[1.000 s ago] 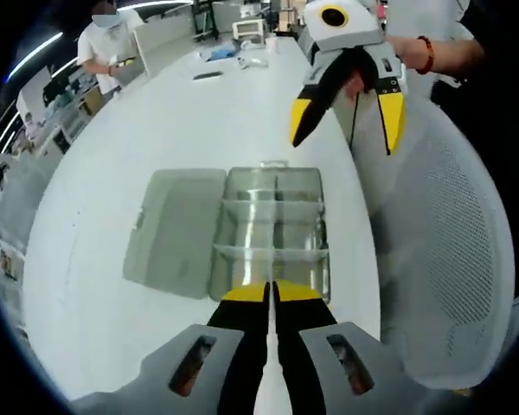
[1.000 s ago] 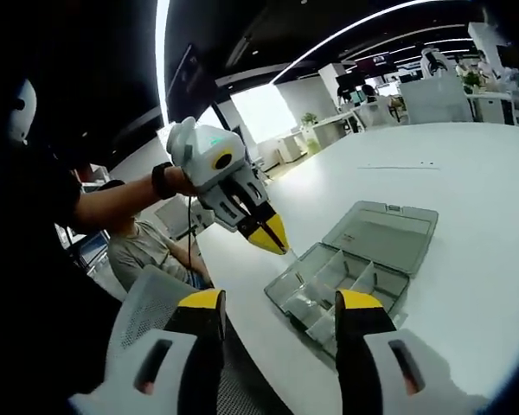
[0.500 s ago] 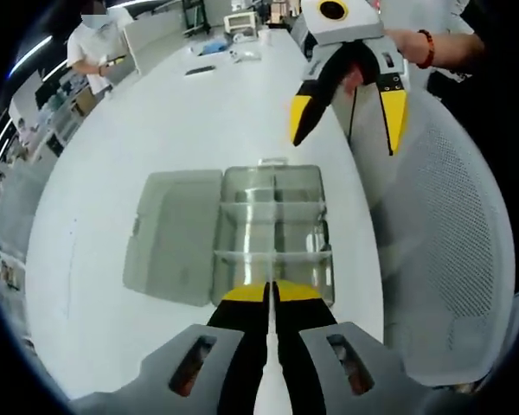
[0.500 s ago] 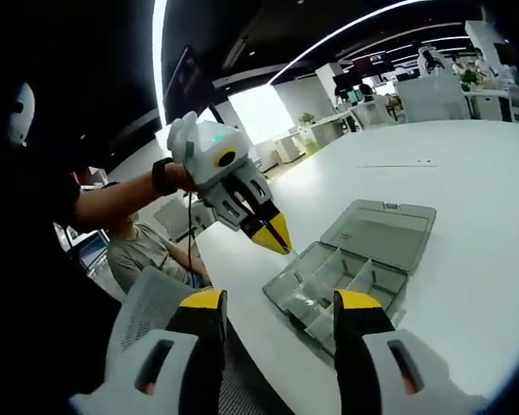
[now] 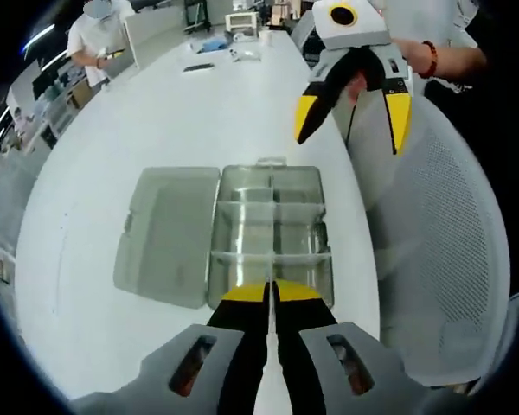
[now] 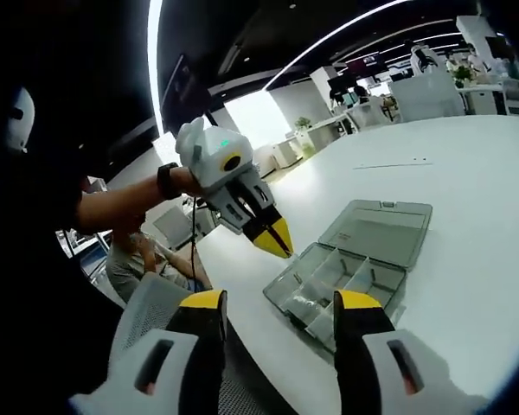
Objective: Insert the divider into the dual guide fixture by aligning both edges with the guide slots and pushing it downward to the bottom, including one-sided entry, uneven engagement, binding, and posture correction.
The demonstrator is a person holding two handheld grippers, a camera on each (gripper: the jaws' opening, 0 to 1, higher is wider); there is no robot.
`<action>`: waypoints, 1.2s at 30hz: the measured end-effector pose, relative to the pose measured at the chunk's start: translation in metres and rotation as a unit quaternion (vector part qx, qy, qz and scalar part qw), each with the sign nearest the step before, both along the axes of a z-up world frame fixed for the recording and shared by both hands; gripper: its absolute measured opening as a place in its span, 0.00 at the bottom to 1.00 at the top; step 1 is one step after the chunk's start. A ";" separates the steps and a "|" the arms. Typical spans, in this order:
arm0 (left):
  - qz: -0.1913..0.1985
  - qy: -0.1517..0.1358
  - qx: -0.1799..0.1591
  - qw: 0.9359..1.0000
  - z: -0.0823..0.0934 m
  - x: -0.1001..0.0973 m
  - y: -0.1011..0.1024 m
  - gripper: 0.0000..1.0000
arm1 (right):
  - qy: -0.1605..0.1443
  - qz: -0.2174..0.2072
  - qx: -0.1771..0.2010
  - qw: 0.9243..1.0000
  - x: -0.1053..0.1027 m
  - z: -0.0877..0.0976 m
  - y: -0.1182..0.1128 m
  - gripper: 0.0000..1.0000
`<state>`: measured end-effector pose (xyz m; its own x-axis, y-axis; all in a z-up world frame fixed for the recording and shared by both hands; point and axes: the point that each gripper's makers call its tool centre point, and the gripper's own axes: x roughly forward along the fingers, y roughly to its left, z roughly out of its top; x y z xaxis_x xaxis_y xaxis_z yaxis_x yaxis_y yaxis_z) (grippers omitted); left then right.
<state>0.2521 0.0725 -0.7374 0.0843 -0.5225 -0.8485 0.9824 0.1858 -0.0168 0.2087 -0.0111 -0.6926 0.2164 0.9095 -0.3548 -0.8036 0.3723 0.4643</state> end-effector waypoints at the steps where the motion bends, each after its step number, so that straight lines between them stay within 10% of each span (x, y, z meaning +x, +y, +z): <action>1: 0.003 0.005 -0.001 1.000 0.000 0.000 0.000 0.00 | -0.002 0.001 -0.002 1.000 0.000 0.000 0.000 0.46; 36: -0.017 0.015 0.043 0.999 -0.020 -0.004 0.004 0.10 | 0.000 -0.007 0.005 1.000 0.001 0.001 -0.001 0.46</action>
